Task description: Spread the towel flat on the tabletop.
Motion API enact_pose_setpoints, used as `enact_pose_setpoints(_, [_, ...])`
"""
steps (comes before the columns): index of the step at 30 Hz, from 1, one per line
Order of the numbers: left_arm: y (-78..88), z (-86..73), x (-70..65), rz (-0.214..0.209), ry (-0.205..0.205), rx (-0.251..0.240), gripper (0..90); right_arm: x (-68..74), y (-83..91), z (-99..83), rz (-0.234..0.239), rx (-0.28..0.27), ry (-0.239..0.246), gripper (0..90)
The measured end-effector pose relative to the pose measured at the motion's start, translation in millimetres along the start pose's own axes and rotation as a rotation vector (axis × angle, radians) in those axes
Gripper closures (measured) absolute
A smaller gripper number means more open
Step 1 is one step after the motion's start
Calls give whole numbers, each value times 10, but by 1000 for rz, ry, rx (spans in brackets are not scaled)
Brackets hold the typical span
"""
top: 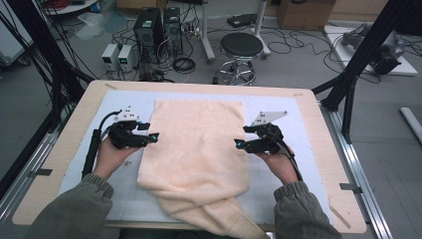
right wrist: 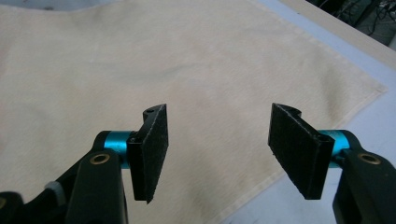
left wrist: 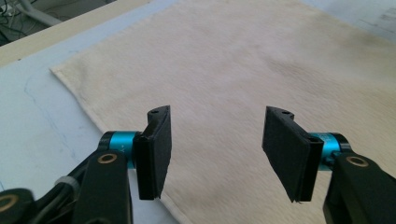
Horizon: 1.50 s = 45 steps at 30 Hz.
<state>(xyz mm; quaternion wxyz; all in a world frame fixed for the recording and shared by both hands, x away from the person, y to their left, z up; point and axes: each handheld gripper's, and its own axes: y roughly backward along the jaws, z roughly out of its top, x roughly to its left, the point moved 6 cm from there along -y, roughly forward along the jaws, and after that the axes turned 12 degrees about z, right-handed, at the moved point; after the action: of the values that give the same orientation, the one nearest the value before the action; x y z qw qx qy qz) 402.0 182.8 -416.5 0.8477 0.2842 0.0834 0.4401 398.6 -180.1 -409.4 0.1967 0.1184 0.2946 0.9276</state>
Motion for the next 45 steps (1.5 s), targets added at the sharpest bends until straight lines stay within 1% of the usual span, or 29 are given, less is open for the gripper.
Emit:
enact_pose_setpoints(1, [31,-33,-34,-3,-4,-2,416,39,4,-31,2,2,7,366])
enact_pose_setpoints(2, [61,-67,-70,-6,-6,0,411,74,-3,-58,13,24,-2,344])
enact_pose_setpoints(4, [124,-134,-149,-23,-10,1,406,149,-7,-82,30,54,-5,341])
enact_pose_setpoints(5, [145,-151,-178,-33,-14,15,395,206,-8,-78,33,56,10,343])
enact_pose_setpoints(7, [212,-178,-258,-44,-28,-10,374,291,-2,-81,23,29,52,362])
enact_pose_setpoints(8, [248,-190,-298,-46,-35,-20,374,334,-9,-104,32,32,56,360])
enact_pose_setpoints(10, [322,-220,-371,-67,-41,-27,370,401,-21,-172,49,38,49,358])
enact_pose_setpoints(12, [390,-248,-442,-87,-41,-48,366,462,-25,-258,62,30,43,358])
enact_pose_setpoints(14, [446,-284,-513,-110,-52,-55,366,506,-34,-354,76,35,39,358])
enact_pose_setpoints(16, [473,-339,-572,-124,-73,-50,366,550,-47,-450,89,41,23,358])
enact_pose_setpoints(17, [470,-376,-589,-128,-88,-42,366,570,-61,-499,96,52,20,359])
enact_pose_setpoints(19, [425,-468,-607,-131,-96,-13,366,612,-100,-592,108,70,11,370])
enact_pose_setpoints(22, [308,-630,-577,-142,-79,68,390,664,-185,-691,133,126,31,411])
enact_pose_setpoints(23, [284,-662,-571,-153,-77,90,427,676,-208,-706,138,138,34,437])
enact_pose_setpoints(25, [234,-715,-563,-166,-65,130,455,680,-245,-726,154,158,41,491])
enact_pose_setpoints(26, [222,-730,-576,-191,-71,142,507,675,-266,-740,163,168,40,523])
enact_pose_setpoints(27, [209,-740,-592,-190,-91,143,571,672,-284,-757,168,178,34,539])
enact_pose_setpoints(29, [188,-742,-627,-184,-121,139,670,655,-296,-756,164,162,33,620])
enact_pose_setpoints(31, [183,-722,-627,-171,-132,140,773,652,-297,-750,177,159,35,735])
enact_pose_setpoints(32, [187,-708,-618,-177,-137,142,827,650,-300,-745,186,158,41,801])
enact_pose_setpoints(33, [185,-690,-612,-167,-135,140,853,647,-298,-740,190,162,44,838])
enact_pose_setpoints(36, [193,-611,-556,-126,-125,116,866,623,-297,-691,197,169,54,860])
enact_pose_setpoints(37, [187,-566,-519,-105,-109,99,868,609,-288,-660,192,168,59,861])
enact_pose_setpoints(39, [166,-479,-437,-70,-74,68,869,562,-248,-567,174,140,60,862])
enact_pose_setpoints(41, [122,-393,-348,-32,-49,56,871,490,-205,-454,148,105,64,862])
enact_pose_setpoints(42, [93,-336,-296,-14,-30,41,871,431,-188,-395,127,91,70,862])
enact_pose_setpoints(43, [56,-275,-248,2,-3,25,871,379,-175,-344,116,83,59,863])
enact_pose_setpoints(44, [12,-221,-202,19,14,13,871,313,-170,-297,98,78,52,862])
enact_pose_setpoints(45, [-45,-175,-156,31,19,18,871,239,-173,-257,79,74,44,863])
